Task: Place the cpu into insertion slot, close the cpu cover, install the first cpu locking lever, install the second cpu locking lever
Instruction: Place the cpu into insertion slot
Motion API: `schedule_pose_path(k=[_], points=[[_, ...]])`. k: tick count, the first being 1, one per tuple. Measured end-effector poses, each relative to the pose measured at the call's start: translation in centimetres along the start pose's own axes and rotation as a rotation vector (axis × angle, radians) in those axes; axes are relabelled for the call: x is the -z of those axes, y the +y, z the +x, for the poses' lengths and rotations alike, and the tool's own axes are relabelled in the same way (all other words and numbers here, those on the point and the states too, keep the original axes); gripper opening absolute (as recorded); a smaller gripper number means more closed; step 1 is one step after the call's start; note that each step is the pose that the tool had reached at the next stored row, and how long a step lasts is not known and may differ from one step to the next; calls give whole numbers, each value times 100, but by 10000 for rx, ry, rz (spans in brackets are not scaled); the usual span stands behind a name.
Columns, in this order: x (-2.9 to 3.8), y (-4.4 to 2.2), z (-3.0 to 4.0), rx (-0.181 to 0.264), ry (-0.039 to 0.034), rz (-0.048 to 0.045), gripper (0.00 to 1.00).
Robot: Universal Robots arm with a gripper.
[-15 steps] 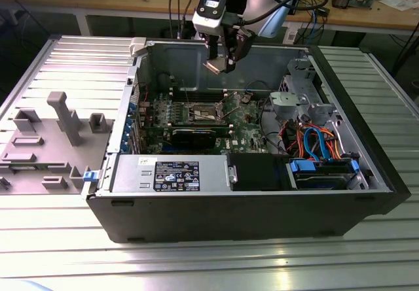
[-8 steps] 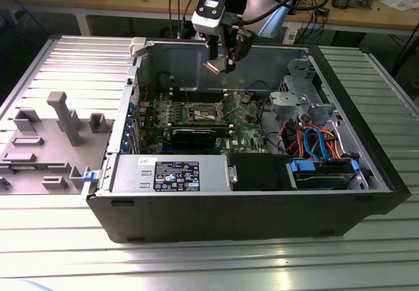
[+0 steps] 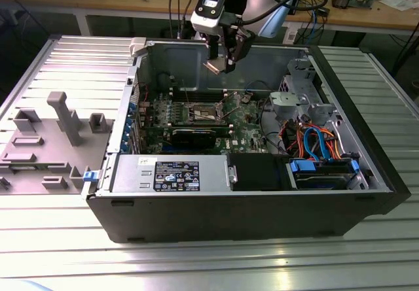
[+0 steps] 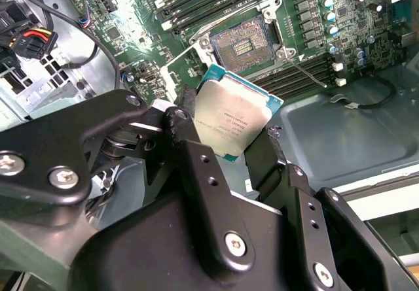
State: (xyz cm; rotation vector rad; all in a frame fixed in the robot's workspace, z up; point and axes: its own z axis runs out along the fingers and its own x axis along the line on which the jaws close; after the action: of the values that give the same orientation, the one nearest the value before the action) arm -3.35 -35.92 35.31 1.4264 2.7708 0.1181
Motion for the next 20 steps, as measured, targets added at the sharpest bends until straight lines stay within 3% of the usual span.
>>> schedule_pose_path(k=[20], points=[[-6, 0, 0, -248, -20, -2, 54]])
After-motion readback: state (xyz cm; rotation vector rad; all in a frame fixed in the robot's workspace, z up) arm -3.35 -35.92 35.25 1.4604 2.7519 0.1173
